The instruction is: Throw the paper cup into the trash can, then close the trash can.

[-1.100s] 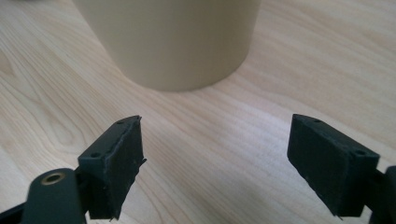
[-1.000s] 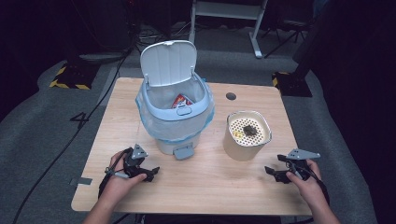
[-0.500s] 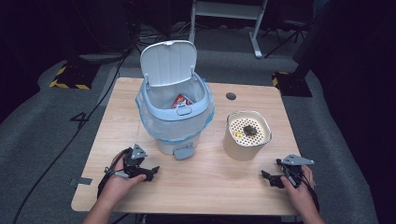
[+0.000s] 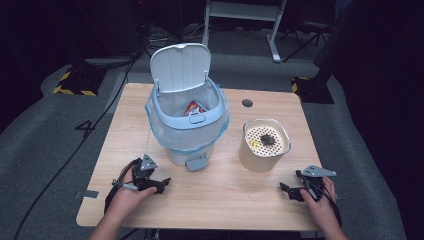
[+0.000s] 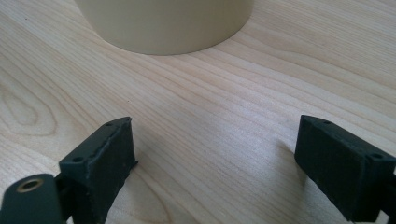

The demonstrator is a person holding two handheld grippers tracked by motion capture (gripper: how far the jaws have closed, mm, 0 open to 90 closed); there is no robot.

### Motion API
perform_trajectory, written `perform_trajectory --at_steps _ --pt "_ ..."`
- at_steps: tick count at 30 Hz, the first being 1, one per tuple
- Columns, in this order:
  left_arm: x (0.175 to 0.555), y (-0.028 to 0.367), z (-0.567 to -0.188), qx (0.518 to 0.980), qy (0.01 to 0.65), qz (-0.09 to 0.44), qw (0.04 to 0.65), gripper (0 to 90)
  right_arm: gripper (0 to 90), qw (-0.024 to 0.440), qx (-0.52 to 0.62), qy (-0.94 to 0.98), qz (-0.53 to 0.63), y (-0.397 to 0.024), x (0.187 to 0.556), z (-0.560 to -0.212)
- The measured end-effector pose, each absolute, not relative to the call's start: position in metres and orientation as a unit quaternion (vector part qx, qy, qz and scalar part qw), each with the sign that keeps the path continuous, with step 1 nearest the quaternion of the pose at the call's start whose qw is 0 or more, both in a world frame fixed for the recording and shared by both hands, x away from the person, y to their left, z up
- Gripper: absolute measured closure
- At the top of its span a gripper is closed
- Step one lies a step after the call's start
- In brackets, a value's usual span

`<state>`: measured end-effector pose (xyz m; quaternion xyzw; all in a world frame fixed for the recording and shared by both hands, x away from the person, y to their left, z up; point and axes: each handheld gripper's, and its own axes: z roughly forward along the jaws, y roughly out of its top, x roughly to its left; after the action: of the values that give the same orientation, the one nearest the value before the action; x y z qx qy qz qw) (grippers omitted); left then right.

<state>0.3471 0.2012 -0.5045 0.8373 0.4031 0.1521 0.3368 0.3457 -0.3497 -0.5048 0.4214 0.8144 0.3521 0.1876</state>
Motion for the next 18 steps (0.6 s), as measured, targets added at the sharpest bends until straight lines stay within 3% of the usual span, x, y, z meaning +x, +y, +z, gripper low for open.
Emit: perform_trajectory --at_steps 5,10,18 --pt "0.347 0.204 -0.501 0.837 0.399 0.141 0.348 31.9 12.1 0.188 0.422 0.814 0.352 -0.35 0.346 -0.505" --pt "0.348 0.209 -0.489 0.823 0.41 0.117 0.375 37.4 12.1 0.188 0.421 0.814 0.352 -0.35 0.346 -0.505" --pt "0.347 0.219 -0.459 0.817 0.391 0.113 0.408 38.9 11.4 0.186 0.42 0.815 0.352 -0.35 0.346 -0.505"
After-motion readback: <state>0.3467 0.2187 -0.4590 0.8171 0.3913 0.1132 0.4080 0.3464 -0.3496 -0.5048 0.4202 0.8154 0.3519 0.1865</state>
